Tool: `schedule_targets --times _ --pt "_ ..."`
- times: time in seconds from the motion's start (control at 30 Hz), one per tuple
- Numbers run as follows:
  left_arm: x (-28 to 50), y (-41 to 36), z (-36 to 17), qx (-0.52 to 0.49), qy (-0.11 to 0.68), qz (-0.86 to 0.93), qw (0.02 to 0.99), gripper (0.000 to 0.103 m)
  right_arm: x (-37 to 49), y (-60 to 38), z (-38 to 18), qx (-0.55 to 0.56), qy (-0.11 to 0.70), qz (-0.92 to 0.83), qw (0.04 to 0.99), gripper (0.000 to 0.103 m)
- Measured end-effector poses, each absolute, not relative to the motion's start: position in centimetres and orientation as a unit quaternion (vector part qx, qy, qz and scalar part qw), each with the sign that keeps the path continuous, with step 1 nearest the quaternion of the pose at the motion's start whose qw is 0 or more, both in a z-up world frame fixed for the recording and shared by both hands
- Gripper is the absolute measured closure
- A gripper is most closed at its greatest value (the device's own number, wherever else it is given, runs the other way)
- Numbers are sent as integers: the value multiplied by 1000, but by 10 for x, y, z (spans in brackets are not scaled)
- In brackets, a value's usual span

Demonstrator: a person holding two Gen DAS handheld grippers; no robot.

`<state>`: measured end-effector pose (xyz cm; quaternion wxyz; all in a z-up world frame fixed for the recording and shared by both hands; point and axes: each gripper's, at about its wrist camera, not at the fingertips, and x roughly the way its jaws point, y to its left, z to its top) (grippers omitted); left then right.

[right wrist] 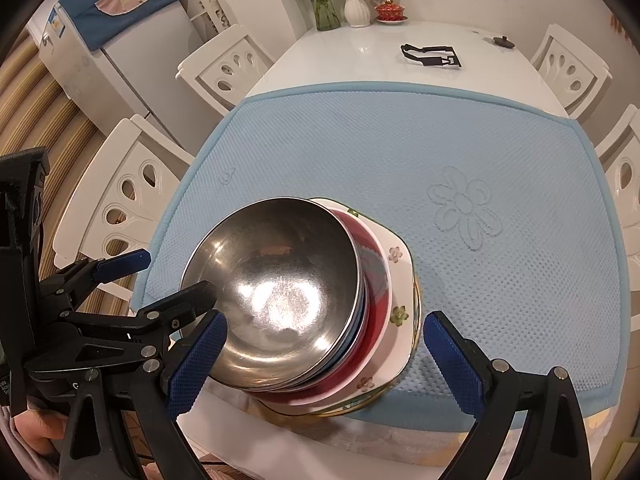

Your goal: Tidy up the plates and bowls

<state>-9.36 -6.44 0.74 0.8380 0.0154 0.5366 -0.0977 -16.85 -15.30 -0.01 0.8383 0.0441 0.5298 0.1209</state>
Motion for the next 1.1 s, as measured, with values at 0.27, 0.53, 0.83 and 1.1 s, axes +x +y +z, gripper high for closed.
schedule_targets --times 0.27,0.53,0.83,1.1 --pt "-93 -64 8 16 535 -96 839 6 -168 -152 0 44 528 122 839 5" --pt "-93 -65 9 16 533 -91 841 6 -166 -153 1 43 527 126 839 5" --pt "-92 -63 11 16 532 -89 842 6 -166 -150 1 43 526 127 840 5" --pt "-93 -62 11 16 533 -90 841 6 -164 -148 0 47 528 126 838 5"
